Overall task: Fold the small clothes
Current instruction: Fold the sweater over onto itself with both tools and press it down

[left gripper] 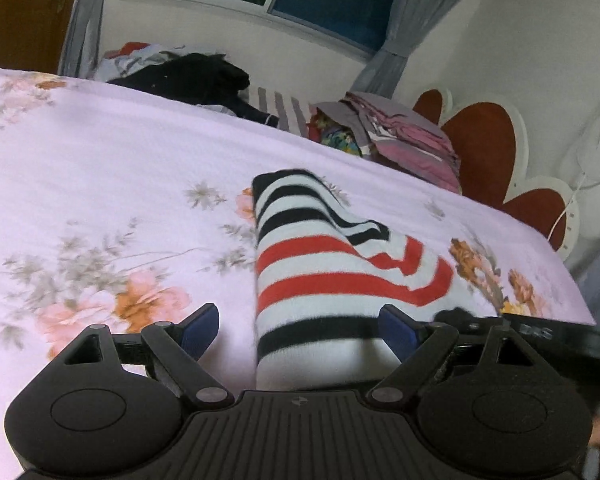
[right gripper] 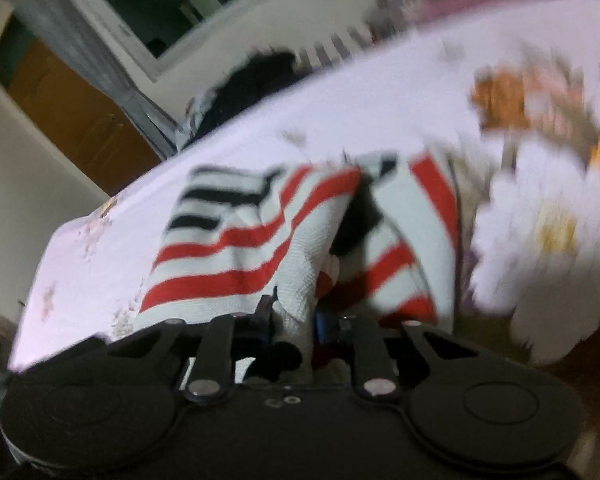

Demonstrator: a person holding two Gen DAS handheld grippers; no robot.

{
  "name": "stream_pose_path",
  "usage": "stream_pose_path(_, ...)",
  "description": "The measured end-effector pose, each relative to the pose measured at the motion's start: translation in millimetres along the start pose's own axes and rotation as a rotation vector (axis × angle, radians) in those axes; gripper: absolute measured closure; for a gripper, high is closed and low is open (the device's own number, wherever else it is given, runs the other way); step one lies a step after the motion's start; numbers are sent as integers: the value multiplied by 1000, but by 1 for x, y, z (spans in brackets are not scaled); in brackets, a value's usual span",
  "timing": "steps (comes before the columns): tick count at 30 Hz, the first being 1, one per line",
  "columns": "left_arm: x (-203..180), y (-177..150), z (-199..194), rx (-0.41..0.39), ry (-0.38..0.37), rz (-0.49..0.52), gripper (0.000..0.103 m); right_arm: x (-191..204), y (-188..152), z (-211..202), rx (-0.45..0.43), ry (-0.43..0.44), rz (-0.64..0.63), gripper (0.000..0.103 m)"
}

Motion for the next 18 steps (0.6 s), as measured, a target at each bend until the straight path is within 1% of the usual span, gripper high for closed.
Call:
stream_pose_path(3,-16,4,8,-6,-28,44,17,-4,10,-21,-51,-18,-55,84)
stream_pose_path(5,-27,1,16,9,-52,65,17,-16,10,-24,-46,-44,-65,84)
stream_pose_path(8,-37,-14,31,61,-57,97,17,-41,-1,-15,-2,-82,-14,84)
stream_pose_path(10,-37,-25,42,113,-35,116,17,-50,-15,-3,52,-66,16,81)
stream_pose_path(11,-36,-31,47,139,-23,123,17,-52,-16,-4,43,-63,38,81)
stream_pose_path(13,-33,-36,51,142,-25,115,17,-53,-14,-10,40,-48,76,77)
stream_pose_path(16,-31,-37,52,148,-38,95,17,-52,-15,-31,25,-45,71,72)
stream_pose_path(17,-31,-37,53,150,-38,101,16,-53,-20,-39,29,-40,75,72)
stream_pose_path(18,-30,-37,53,149,-35,107,13,-55,-24,-45,32,-40,74,72)
Point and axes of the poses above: each gripper's, at about its wrist camera, not at the fingertips, and z roughly the way its jaws point, x to its left, y to its top, the point moved 8 cm from there along z, roughly the way its jaws point, and after that the axes turned 5 degrees about -y, right-handed, at the moved point
